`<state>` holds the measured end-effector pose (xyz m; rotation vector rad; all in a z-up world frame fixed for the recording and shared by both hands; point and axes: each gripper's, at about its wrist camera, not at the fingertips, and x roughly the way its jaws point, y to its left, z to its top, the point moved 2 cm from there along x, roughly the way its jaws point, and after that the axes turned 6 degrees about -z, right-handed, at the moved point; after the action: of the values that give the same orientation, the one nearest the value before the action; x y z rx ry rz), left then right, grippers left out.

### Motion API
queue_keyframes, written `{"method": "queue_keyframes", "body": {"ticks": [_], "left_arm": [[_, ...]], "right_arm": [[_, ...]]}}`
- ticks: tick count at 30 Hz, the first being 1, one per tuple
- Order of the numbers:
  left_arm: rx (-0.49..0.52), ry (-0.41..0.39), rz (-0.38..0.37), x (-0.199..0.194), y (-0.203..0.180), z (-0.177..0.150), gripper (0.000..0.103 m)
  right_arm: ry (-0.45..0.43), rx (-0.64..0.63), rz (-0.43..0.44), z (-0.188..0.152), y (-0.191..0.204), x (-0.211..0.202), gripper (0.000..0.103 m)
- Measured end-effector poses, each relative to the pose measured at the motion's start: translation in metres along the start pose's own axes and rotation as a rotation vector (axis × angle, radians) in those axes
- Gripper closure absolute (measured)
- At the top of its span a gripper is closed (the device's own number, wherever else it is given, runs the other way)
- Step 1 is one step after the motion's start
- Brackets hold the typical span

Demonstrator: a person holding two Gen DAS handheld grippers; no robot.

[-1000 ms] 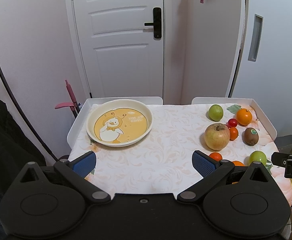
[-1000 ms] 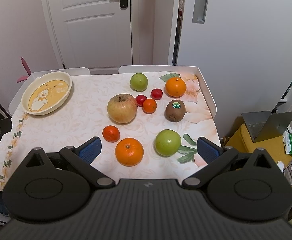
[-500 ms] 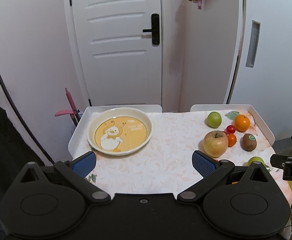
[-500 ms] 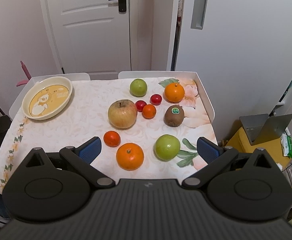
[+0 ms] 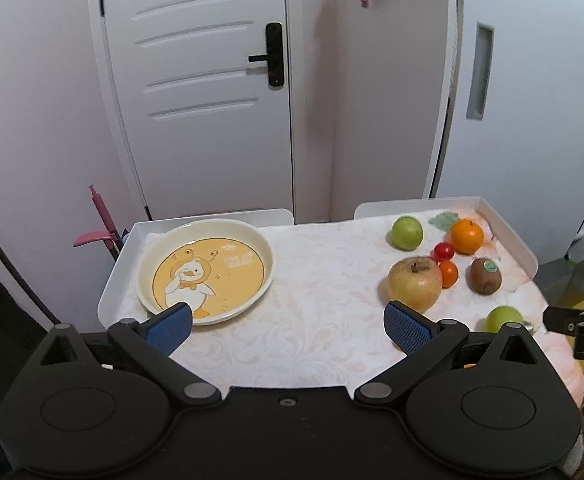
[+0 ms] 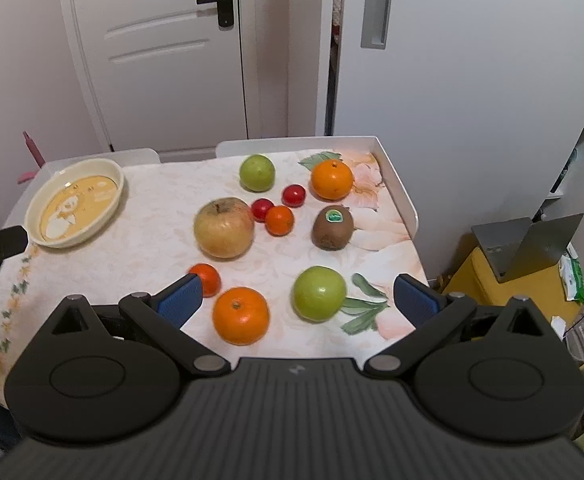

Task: Organize fruits
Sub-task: 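Grasp the orange with the left gripper while the right gripper grasps the green apple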

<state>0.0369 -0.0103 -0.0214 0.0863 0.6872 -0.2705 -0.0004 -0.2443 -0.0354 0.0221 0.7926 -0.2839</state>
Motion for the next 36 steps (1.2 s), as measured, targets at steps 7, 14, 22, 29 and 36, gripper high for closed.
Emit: {"method": "queue_keyframes", "body": {"ticks": [7,14,22,29,36], "left_arm": [[0.049,0.03,0.001,0.02,-0.032,-0.014,0.0],[0.041,0.046,-0.051,0.042,-0.077,-0.034,0.001],[0.08,0.071,-0.104,0.08,-0.126,-0.056,0.001],[0.142,0.102,-0.107,0.109,-0.154,-0.069,0.011],[0.164,0.137,-0.091,0.131,-0.165,-0.074,0.025]], "right_arm": [[0.011,-0.018,0.047,-0.01,-0.027,0.027,0.0],[0.036,-0.114,0.142,-0.018,-0.054,0.061,0.0],[0.013,-0.225,0.278,-0.017,-0.078,0.102,0.0],[0.015,-0.267,0.388,-0.019,-0.083,0.134,0.0],[0.046,-0.294,0.475,-0.026,-0.075,0.153,0.008]]}}
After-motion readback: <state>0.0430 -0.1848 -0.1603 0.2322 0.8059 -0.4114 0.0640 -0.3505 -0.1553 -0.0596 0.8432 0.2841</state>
